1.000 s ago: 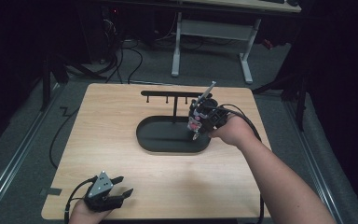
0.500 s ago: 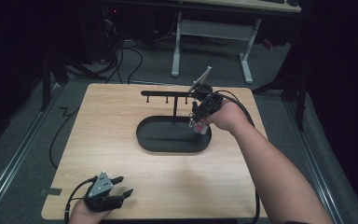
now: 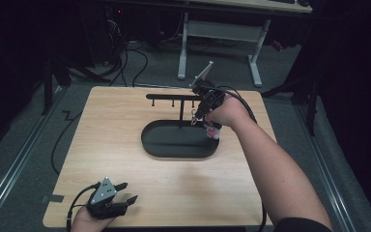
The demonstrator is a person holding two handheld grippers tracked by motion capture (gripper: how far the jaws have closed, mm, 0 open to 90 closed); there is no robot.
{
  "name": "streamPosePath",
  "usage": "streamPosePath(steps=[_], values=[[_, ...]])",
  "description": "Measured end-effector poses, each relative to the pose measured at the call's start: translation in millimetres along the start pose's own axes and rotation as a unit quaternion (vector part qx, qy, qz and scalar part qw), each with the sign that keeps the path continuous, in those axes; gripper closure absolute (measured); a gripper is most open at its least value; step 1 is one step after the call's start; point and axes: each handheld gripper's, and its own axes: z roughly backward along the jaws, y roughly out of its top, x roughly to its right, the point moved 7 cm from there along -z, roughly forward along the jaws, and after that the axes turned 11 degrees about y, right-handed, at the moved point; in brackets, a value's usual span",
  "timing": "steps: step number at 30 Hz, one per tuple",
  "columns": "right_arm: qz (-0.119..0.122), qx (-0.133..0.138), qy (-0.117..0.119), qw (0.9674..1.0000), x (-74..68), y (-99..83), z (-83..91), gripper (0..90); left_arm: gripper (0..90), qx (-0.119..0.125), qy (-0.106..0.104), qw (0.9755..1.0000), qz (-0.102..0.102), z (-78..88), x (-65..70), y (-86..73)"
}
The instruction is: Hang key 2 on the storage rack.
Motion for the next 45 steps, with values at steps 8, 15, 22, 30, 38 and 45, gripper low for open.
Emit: streamPosePath(steps=[8, 15, 22, 30, 38, 45], values=[[-0.002, 0.008, -0.005, 1.0000, 2.5, 11.7, 3.2, 89.1, 40.3, 0.002, 0.000, 1.0000, 0.000, 0.5, 0.5, 0.4], [-0.025, 0.009, -0.010, 0.9996, 12.0, 14.9, 1.0, 89.1, 40.3, 0.001, -0.001, 1.0000, -0.002, -0.1, 0.9, -0.1], [-0.022, 0.012, -0.012, 0.9996, 18.1, 17.4, -2.4, 88.8, 40.4, -0.003, -0.004, 1.0000, -0.004, -0.6, 2.1, -0.7], [-0.019, 0.016, -0.027, 0.9993, 24.5, 18.3, -6.7, 87.2, 40.4, -0.004, -0.005, 1.0000, -0.005, -1.5, 3.0, -1.2], [-0.020, 0.037, -0.047, 0.9980, 26.3, 21.8, -4.7, 82.0, 40.4, -0.008, -0.007, 0.9999, -0.007, -2.0, 3.3, -2.0], [-0.022, 0.053, -0.046, 0.9973, 20.0, 16.3, 4.3, 80.3, 40.3, -0.007, -0.006, 0.9999, -0.007, -3.1, 3.6, -1.7]])
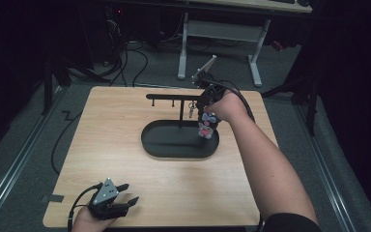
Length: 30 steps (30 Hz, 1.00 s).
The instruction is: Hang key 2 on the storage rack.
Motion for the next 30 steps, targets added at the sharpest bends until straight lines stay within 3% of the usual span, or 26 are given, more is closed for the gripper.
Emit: streamPosePath(steps=[6, 13, 16, 19, 21, 25, 30], values=[[-0.004, 0.017, 0.018, 0.9997, -11.4, -14.2, 3.6, 72.5, 40.3, -0.003, -0.003, 1.0000, 0.001, 0.3, 0.2, 0.2], [0.001, 0.048, 0.045, 0.9979, -23.2, -41.5, -5.8, 60.0, 40.2, -0.001, 0.000, 1.0000, 0.002, -1.3, 0.7, 0.4], [0.011, 0.064, 0.044, 0.9969, -25.3, -56.7, -11.1, 53.9, 40.1, -0.003, 0.000, 1.0000, 0.002, -1.7, 1.6, 0.2], [0.007, 0.090, 0.055, 0.9944, -24.5, -73.5, -16.3, 50.6, 40.1, -0.003, -0.002, 1.0000, 0.001, -2.6, 2.6, 0.2], [0.004, 0.099, 0.048, 0.9939, -22.0, -84.9, -19.6, 49.1, 40.2, -0.004, -0.002, 1.0000, 0.001, -3.1, 3.0, -0.1], [-0.016, 0.130, 0.067, 0.9892, -18.1, -106.6, -25.6, 45.8, 40.1, -0.003, -0.001, 1.0000, 0.001, -3.2, 3.8, 0.1], [0.007, 0.150, 0.047, 0.9875, -21.2, -133.8, -35.4, 43.3, 40.1, -0.007, -0.002, 1.0000, 0.000, -3.3, 5.1, -0.1]])
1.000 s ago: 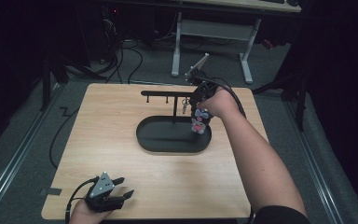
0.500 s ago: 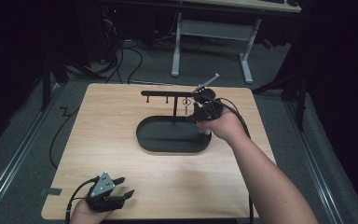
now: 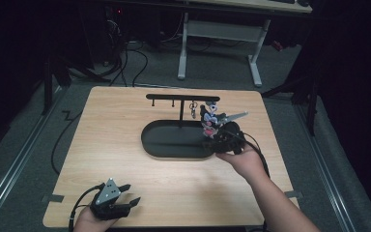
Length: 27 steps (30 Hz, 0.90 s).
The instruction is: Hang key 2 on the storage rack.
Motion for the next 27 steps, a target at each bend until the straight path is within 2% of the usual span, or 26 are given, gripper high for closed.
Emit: streamPosePath(steps=[6, 9, 11, 15, 19, 21, 24, 27], values=[[0.010, 0.025, -0.011, 0.9996, -6.7, -35.7, -6.8, 39.0, 40.1, 0.000, -0.001, 1.0000, 0.000, -0.1, 2.1, 0.1], [0.014, 0.036, -0.008, 0.9992, -9.7, -57.4, -11.6, 37.7, 40.1, 0.000, -0.003, 1.0000, 0.003, 0.1, 2.3, 0.2], [0.027, 0.048, -0.017, 0.9983, -11.3, -70.2, -14.2, 35.7, 40.1, 0.002, -0.005, 1.0000, 0.006, 0.4, 2.6, 0.8], [0.031, 0.070, -0.028, 0.9966, -16.6, -95.7, -19.3, 32.4, 40.2, 0.007, -0.010, 0.9998, 0.015, 1.9, 3.7, 2.9], [0.036, 0.093, -0.019, 0.9949, -24.9, -115.8, -24.4, 23.8, 40.1, 0.008, -0.014, 0.9998, 0.015, 2.2, 5.6, 3.4], [0.039, 0.107, -0.023, 0.9932, -28.4, -125.2, -24.7, 20.7, 40.1, 0.008, -0.015, 0.9997, 0.018, 2.2, 6.8, 3.6], [0.013, 0.135, -0.009, 0.9908, -33.3, -135.0, -21.6, 14.1, 40.1, 0.012, -0.018, 0.9994, 0.025, 2.3, 8.4, 5.2], [0.011, 0.133, -0.019, 0.9909, -29.8, -138.5, -21.6, 14.2, 40.1, 0.013, -0.019, 0.9994, 0.027, 2.1, 9.5, 6.1]])
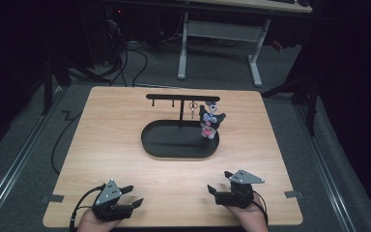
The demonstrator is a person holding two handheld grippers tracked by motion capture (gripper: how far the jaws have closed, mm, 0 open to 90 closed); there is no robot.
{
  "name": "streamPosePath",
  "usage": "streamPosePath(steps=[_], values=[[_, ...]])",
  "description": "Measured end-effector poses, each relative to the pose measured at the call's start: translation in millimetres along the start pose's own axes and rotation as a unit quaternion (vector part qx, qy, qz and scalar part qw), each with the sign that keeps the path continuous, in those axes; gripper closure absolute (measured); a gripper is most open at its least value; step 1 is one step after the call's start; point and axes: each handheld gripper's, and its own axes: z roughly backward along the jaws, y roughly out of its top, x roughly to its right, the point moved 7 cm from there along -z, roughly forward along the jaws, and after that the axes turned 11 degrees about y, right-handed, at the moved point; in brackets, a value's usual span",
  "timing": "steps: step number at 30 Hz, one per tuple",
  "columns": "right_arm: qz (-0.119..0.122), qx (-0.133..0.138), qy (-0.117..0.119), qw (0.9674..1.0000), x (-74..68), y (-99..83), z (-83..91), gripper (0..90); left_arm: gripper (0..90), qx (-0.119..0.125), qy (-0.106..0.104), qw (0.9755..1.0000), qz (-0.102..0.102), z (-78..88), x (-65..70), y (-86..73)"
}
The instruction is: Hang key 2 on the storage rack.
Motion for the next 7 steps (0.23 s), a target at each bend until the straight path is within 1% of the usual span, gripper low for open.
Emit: streamPosePath(steps=[1, 3, 7], values=[[0.000, -0.003, 0.001, 1.0000, 0.9, -0.6, -0.6, 14.1, 40.1, -0.001, 0.000, 1.0000, 0.001, -0.5, 0.1, 0.0], [0.004, -0.001, 0.000, 1.0000, 2.8, -0.1, -1.7, 14.1, 40.1, -0.002, 0.002, 1.0000, 0.002, -0.9, 0.1, -0.1], [0.004, 0.000, 0.002, 1.0000, 3.6, -0.3, -3.8, 13.9, 40.1, -0.001, 0.004, 1.0000, 0.004, -0.6, 0.7, 0.0]])
